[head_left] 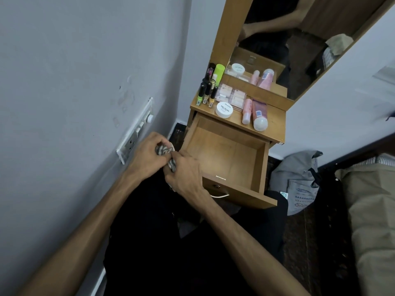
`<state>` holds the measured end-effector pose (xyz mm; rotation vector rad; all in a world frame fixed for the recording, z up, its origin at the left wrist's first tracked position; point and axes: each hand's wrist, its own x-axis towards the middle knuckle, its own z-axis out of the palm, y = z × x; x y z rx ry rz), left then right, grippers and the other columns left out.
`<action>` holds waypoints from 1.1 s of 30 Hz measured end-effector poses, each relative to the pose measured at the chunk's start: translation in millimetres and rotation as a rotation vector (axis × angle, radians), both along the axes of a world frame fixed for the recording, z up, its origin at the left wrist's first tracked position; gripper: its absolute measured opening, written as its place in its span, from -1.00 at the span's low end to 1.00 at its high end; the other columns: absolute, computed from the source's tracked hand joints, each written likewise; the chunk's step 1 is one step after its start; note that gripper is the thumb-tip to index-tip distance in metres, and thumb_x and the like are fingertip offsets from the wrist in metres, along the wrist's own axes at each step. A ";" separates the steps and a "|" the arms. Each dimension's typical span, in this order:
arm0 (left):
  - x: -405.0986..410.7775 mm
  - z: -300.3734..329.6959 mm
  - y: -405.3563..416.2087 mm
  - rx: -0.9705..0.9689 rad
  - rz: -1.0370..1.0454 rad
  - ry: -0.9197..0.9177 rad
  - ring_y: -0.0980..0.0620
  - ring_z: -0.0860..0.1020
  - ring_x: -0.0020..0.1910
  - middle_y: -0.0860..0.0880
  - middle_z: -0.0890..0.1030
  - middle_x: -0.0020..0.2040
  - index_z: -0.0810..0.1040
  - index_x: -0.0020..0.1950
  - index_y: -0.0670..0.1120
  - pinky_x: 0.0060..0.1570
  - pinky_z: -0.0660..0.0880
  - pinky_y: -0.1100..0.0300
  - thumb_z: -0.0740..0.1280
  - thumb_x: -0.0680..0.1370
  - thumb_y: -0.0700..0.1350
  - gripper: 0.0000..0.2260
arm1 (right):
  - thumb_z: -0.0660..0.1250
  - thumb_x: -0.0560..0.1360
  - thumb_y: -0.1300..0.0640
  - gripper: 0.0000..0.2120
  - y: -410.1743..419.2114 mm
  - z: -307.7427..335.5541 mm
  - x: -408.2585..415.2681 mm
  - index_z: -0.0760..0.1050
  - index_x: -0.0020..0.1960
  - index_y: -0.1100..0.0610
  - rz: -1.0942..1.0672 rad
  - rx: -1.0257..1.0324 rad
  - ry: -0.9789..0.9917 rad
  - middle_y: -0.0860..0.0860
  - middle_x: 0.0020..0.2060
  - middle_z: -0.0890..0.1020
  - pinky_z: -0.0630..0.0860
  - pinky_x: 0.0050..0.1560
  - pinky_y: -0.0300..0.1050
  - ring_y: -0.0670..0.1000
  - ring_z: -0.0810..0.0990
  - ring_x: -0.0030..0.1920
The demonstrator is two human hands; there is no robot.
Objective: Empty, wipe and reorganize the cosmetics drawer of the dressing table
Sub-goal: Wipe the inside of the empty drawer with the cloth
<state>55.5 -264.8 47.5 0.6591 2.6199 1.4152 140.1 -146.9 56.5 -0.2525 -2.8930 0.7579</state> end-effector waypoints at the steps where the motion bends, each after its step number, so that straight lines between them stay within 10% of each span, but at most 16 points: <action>1: 5.3 -2.3 -4.8 0.008 0.034 0.004 0.16 0.56 -0.07 0.14 0.54 -0.05 0.60 -0.09 0.07 -0.08 0.50 0.22 0.49 0.37 -0.24 -0.76 | 0.34 0.44 0.04 -0.78 0.8 -0.7 4.3 0.57 0.03 0.11 0.052 0.063 0.017 0.05 -0.11 0.56 0.55 -0.13 0.12 0.18 0.60 -0.22; 11: 35.7 3.0 -5.5 0.049 -0.036 -0.085 0.16 0.60 0.02 0.14 0.63 -0.02 0.67 -0.01 0.06 0.11 0.57 0.08 0.33 0.34 -0.17 -0.72 | 0.45 0.32 0.22 -0.75 38.3 -2.2 32.6 0.61 -0.01 0.21 0.439 0.309 0.266 0.13 -0.06 0.56 0.53 -0.20 0.05 0.16 0.55 -0.13; 23: 62.9 44.5 119.1 -0.084 -0.459 0.085 0.15 0.46 0.17 0.13 0.41 0.28 0.40 0.43 0.09 0.11 0.51 0.24 0.40 0.43 -0.07 -0.43 | 0.45 0.44 0.23 -0.68 164.9 11.4 77.0 0.63 0.19 0.16 -0.097 0.152 0.396 0.07 0.05 0.60 0.53 -0.12 -0.10 0.05 0.57 -0.02; 33: 74.0 35.4 287.7 -0.268 -0.737 0.549 -0.10 0.52 0.15 -0.12 0.56 0.20 0.59 0.25 -0.13 0.10 0.51 -0.03 0.41 0.43 -0.15 -0.62 | 0.34 0.41 0.41 -0.65 279.8 -19.9 108.9 0.63 0.10 0.10 -0.583 -0.263 0.467 -0.01 -0.05 0.71 0.59 0.00 -0.08 -0.02 0.64 -0.05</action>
